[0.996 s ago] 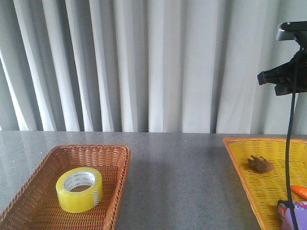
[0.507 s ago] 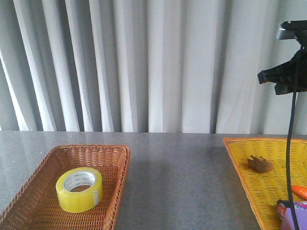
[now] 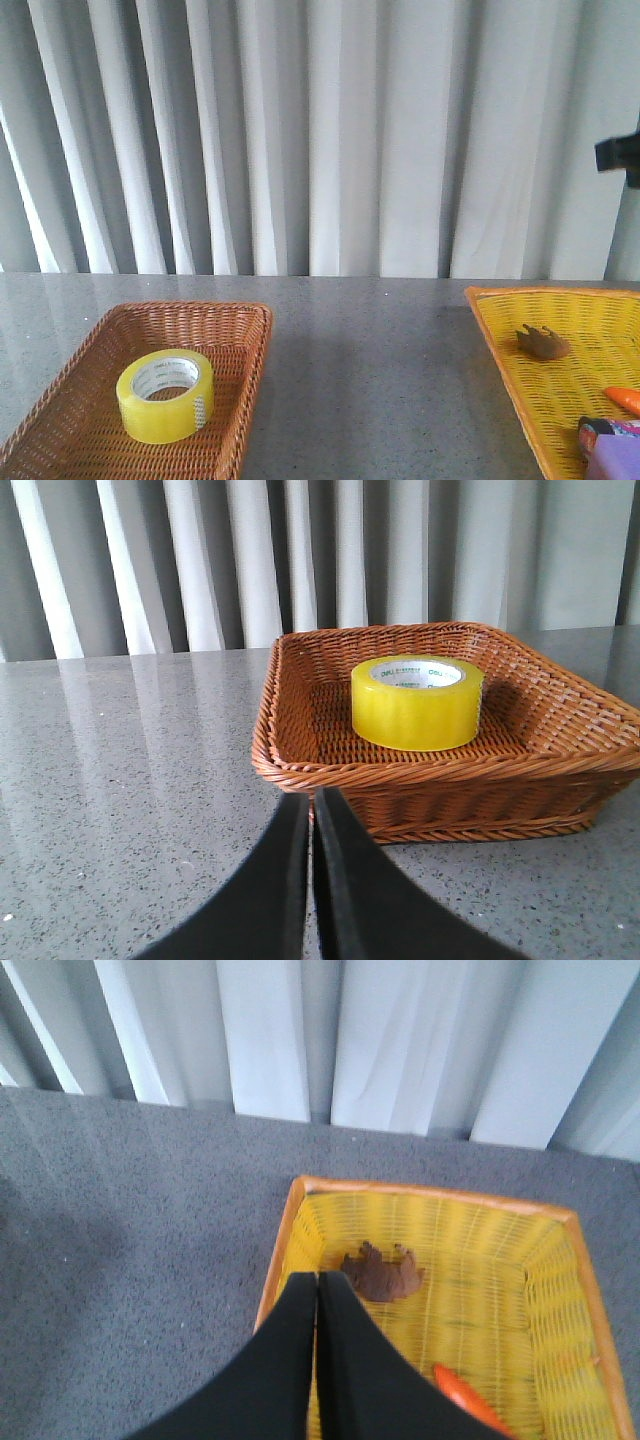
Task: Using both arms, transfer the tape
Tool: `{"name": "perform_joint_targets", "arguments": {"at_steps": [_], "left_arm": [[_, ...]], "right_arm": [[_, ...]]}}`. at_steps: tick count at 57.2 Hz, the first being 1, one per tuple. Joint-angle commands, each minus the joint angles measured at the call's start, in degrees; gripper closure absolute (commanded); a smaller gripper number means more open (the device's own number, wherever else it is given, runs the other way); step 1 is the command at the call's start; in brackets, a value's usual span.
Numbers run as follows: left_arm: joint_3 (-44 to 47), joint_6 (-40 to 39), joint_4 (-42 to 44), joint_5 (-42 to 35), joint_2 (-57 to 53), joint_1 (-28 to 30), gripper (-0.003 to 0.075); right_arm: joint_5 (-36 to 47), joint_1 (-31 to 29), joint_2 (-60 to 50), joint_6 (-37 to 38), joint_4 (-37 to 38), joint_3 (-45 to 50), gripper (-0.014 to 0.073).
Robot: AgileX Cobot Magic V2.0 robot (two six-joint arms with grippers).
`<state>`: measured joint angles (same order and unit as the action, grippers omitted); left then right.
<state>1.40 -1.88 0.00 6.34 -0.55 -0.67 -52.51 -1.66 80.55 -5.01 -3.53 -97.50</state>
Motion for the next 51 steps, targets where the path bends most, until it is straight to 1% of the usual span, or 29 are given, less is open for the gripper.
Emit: {"name": "perform_joint_targets", "arguments": {"at_steps": [1,5,14,21,25,32,43,51], "left_arm": [[-0.45,-0.43,0.00,-3.81,-0.97,0.19,0.0726],[-0.45,-0.43,0.00,-3.81,-0.97,0.19,0.0726],[-0.45,-0.43,0.00,-3.81,-0.97,0.19,0.0726],[-0.45,-0.43,0.00,-3.81,-0.97,0.19,0.0726],[-0.45,-0.43,0.00,-3.81,-0.97,0.19,0.0726],[-0.45,-0.43,0.00,-3.81,-0.97,0.19,0.0726],[-0.45,-0.43,0.00,-3.81,-0.97,0.19,0.0726],[-0.45,-0.43,0.00,-3.81,-0.97,0.19,0.0726]], "right_arm": [[14.43,-0.27,-11.20,0.57,-0.01,12.19,0.0602],[19.67,-0.27,-19.30,0.57,0.01,23.84,0.0602],[27.08,-0.27,-35.10,0.85,0.37,46.62,0.0602],[31.55,-0.27,-47.69,0.85,0.58,60.98,0.0602],[33.53,-0.27,-54.81,0.85,3.02,68.81,0.0602],[34.62,-0.27,-64.64,1.30,7.45,78.52,0.0602],[35.66,-0.27,-74.66,4.19,5.64,88.15,0.0602],[39.70,-0.27,-79.72,4.19,5.38,93.95,0.0602]]}}
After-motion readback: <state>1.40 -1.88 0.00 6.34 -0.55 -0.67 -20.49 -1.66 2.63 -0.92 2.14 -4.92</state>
